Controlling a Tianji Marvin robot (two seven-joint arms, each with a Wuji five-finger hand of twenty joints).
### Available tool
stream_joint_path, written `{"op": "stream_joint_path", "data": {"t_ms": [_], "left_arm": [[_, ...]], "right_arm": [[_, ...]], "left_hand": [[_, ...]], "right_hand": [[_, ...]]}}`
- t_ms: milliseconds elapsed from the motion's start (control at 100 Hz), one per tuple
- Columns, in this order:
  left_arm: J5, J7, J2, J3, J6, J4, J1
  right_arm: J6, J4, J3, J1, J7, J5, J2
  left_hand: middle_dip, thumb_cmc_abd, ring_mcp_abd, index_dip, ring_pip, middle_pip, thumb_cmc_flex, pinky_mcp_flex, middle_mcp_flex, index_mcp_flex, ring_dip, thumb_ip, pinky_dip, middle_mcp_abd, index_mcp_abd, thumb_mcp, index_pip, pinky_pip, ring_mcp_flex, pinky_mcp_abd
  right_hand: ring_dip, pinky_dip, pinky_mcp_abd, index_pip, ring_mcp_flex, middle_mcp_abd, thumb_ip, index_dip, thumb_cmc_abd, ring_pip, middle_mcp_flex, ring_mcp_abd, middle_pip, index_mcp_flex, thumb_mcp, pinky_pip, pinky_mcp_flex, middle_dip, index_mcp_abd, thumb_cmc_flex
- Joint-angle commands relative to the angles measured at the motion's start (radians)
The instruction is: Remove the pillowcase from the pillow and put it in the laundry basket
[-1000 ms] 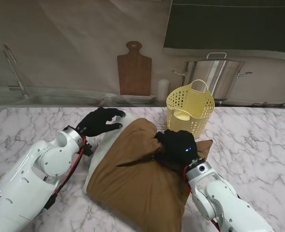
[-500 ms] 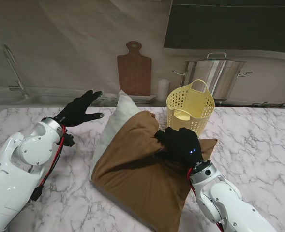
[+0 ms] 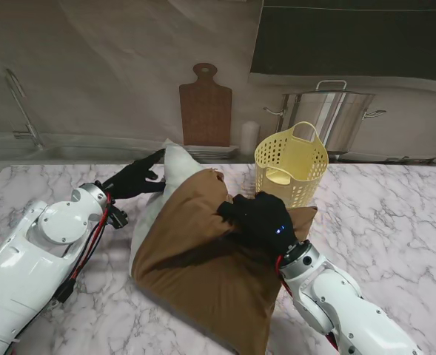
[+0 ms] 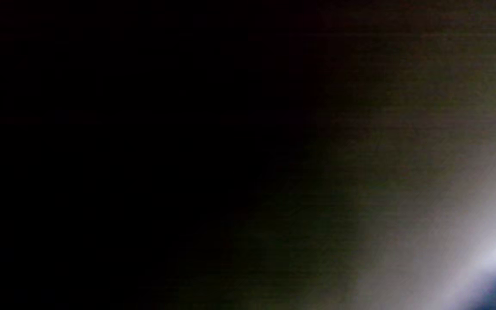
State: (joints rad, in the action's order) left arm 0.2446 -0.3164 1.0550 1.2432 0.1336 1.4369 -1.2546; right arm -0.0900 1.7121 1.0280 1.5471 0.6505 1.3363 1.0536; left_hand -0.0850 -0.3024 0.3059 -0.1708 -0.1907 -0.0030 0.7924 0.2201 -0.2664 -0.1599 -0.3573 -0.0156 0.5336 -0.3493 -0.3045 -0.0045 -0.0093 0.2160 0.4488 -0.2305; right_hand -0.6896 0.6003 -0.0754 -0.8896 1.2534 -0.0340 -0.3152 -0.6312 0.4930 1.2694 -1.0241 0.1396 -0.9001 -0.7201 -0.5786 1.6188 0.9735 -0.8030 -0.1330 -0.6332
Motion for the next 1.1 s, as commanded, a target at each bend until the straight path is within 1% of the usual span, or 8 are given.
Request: {"op": "stream_joint_path", "data": {"t_ms": [0, 330, 470, 540, 610, 830, 990, 1090], "left_arm": [[0.014, -0.019, 0.021, -0.018, 0.001, 0.009, 0.002], [-0.088, 0.035, 0.041, -0.04, 0.077, 0.033, -0.025], [-0.138, 0.073, 0.05, -0.028, 0.126, 0.067, -0.063], [-0.157, 0.077, 0.051, -0.025, 0.151, 0.079, -0.075], [-0.161, 0.105, 0.056, -0.024, 0.175, 0.091, -0.09], [-0.055, 0.23, 0.068, -0.001, 0.253, 0.121, -0.135], [0.031, 0.327, 0.08, 0.036, 0.286, 0.135, -0.159], [0.065, 0.369, 0.085, 0.062, 0.305, 0.153, -0.172]], "right_arm": [[-0.003, 0.006, -0.003, -0.008, 0.002, 0.005, 0.003], [-0.018, 0.003, 0.002, -0.008, 0.002, 0.005, 0.002], [-0.023, -0.001, 0.0, -0.013, -0.006, 0.002, 0.002], [-0.026, -0.007, -0.005, -0.02, -0.008, -0.002, 0.002], [-0.027, -0.014, -0.01, -0.027, -0.01, -0.005, 0.003], [-0.031, -0.026, -0.014, -0.032, -0.007, -0.005, 0.001], [-0.028, -0.007, 0.03, 0.009, -0.023, 0.004, -0.002], [-0.029, 0.017, 0.071, 0.045, -0.047, 0.009, -0.003]], "left_hand": [[-0.018, -0.064, -0.012, -0.027, -0.018, 0.004, -0.058, 0.023, -0.039, 0.024, 0.011, 0.049, -0.008, -0.009, -0.017, -0.017, 0.0, -0.918, 0.036, 0.015], [-0.14, -0.071, -0.07, -0.078, -0.107, 0.073, 0.058, 0.112, -0.231, 0.014, -0.102, 0.026, 0.069, 0.126, 0.094, 0.005, 0.019, -1.103, 0.206, 0.072], [-0.224, 0.001, -0.124, -0.155, -0.186, 0.188, 0.272, 0.211, -0.503, -0.257, -0.188, 0.017, 0.114, 0.235, 0.316, 0.019, 0.138, -1.234, 0.355, 0.097], [-0.313, 0.013, -0.151, -0.313, -0.223, 0.248, 0.344, 0.248, -0.651, -0.479, -0.219, 0.011, 0.128, 0.285, 0.316, 0.006, 0.3, -1.3, 0.436, 0.093], [-0.501, -0.008, -0.162, -0.455, -0.282, 0.161, 0.461, 0.293, -0.83, -0.619, -0.253, 0.004, 0.136, 0.318, 0.308, 0.014, 0.53, -1.377, 0.504, 0.096], [-0.607, 0.005, -0.146, -0.526, -0.392, 0.278, 0.494, 0.344, -0.836, -0.593, -0.351, -0.009, 0.144, 0.256, 0.293, 0.043, 0.677, -1.441, 0.536, 0.141], [-0.639, 0.02, -0.149, -0.54, -0.408, 0.304, 0.497, 0.346, -0.818, -0.567, -0.384, -0.008, 0.152, 0.254, 0.301, 0.051, 0.708, -1.442, 0.531, 0.154], [-0.646, 0.027, -0.154, -0.546, -0.41, 0.31, 0.498, 0.345, -0.813, -0.558, -0.394, -0.007, 0.156, 0.254, 0.305, 0.055, 0.721, -1.441, 0.529, 0.158]], "right_hand": [[-0.03, -0.024, 0.035, -0.104, 0.077, 0.088, 0.114, -0.052, -0.164, 0.044, 0.005, 0.173, -0.075, -0.026, -0.237, -0.028, -0.007, -0.028, -0.236, -0.202], [-0.023, -0.02, 0.034, -0.103, 0.077, 0.099, 0.116, -0.05, -0.171, 0.022, 0.008, 0.164, -0.068, -0.02, -0.225, -0.043, -0.018, -0.025, -0.248, -0.202], [-0.017, -0.021, 0.029, -0.104, 0.077, 0.106, 0.117, -0.049, -0.173, 0.004, 0.011, 0.156, -0.064, -0.017, -0.219, -0.057, -0.029, -0.024, -0.253, -0.202], [-0.013, -0.021, 0.026, -0.102, 0.076, 0.11, 0.117, -0.047, -0.176, -0.008, 0.014, 0.15, -0.061, -0.011, -0.215, -0.066, -0.037, -0.023, -0.257, -0.202], [-0.003, -0.02, 0.016, -0.102, 0.076, 0.117, 0.118, -0.042, -0.181, -0.039, 0.018, 0.133, -0.054, -0.006, -0.204, -0.085, -0.056, -0.019, -0.262, -0.204], [0.061, -0.012, -0.05, -0.108, 0.069, 0.131, 0.137, 0.098, -0.18, -0.285, 0.06, 0.037, 0.001, 0.109, -0.122, -0.2, -0.21, 0.023, -0.203, -0.215], [0.054, -0.014, -0.1, -0.048, -0.021, 0.123, 0.177, 0.197, -0.136, -0.399, 0.145, 0.004, 0.023, 0.202, 0.003, -0.26, -0.324, 0.06, -0.102, 0.002], [0.051, -0.011, -0.124, 0.058, -0.062, 0.109, 0.201, 0.128, -0.161, -0.439, 0.167, -0.018, 0.047, 0.134, 0.054, -0.287, -0.364, 0.094, -0.09, 0.133]]}}
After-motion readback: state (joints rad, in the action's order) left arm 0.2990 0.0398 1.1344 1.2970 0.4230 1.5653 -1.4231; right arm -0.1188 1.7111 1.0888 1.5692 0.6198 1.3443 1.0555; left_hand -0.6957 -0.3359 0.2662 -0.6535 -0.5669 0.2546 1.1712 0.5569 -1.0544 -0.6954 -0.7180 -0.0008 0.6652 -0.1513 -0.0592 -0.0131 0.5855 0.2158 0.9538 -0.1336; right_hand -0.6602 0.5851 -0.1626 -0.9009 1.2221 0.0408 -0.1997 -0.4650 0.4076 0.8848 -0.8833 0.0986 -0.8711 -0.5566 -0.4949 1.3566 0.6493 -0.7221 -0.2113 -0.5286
